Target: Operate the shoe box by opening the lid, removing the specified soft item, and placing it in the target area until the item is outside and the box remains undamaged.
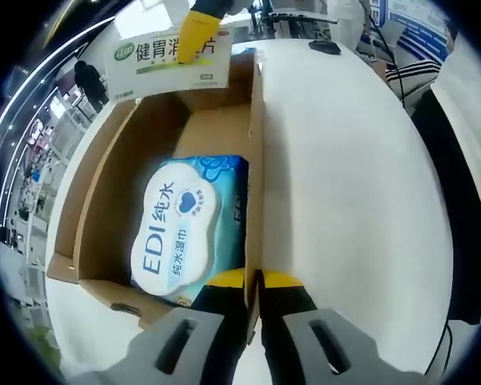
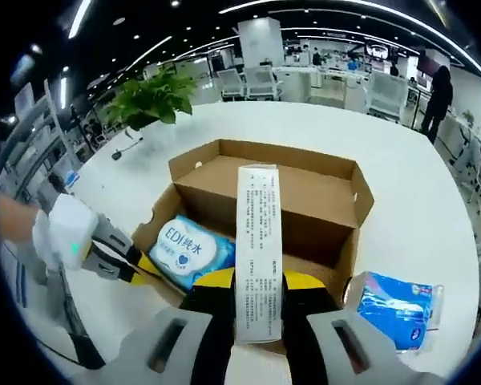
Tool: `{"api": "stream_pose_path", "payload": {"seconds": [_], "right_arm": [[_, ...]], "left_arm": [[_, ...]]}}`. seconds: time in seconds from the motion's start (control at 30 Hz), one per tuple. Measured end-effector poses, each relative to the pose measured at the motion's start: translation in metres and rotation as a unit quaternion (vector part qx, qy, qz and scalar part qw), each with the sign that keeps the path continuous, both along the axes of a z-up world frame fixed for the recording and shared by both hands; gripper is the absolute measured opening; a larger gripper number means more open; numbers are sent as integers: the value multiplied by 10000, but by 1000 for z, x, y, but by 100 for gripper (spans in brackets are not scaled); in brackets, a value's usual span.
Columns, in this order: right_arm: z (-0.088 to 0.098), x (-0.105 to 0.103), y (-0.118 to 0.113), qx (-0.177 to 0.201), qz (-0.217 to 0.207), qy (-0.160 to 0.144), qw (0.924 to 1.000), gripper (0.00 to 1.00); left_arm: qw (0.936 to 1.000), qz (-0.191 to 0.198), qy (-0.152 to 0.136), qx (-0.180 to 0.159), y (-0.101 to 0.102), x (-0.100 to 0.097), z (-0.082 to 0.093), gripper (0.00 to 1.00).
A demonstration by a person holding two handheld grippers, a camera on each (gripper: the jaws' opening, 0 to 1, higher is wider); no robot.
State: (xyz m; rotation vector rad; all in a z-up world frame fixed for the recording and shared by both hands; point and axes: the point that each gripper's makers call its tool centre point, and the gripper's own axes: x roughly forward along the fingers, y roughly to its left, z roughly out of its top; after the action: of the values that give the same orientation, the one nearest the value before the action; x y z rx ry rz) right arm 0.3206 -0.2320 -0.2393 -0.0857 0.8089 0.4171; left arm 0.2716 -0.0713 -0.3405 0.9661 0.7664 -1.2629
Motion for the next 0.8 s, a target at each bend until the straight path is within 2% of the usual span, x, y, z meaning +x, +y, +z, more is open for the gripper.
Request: {"api": "stream_pose_path", "payload": {"seconds": [0.27, 0.37, 0.47, 0.67, 0.8], "right_arm": [[18, -5, -7, 26, -74, -266, 9996, 18], [25, -10, -6, 18, 95, -486, 9988, 18], [30, -15, -13, -44, 15, -525, 9986, 18], [41, -21, -35, 71, -239, -602, 9979, 18], [45, -23, -40, 27, -254, -646, 9976, 18]], "left_arm": [[10000, 29, 9, 12, 0, 0, 0, 3], [10000, 46, 19, -4, 0, 0, 0, 3], [10000, 44, 29, -8, 0, 0, 0, 3], [10000, 35, 15, 6, 0, 0, 0, 3], [10000, 15, 22, 12, 0, 0, 0, 3]]}}
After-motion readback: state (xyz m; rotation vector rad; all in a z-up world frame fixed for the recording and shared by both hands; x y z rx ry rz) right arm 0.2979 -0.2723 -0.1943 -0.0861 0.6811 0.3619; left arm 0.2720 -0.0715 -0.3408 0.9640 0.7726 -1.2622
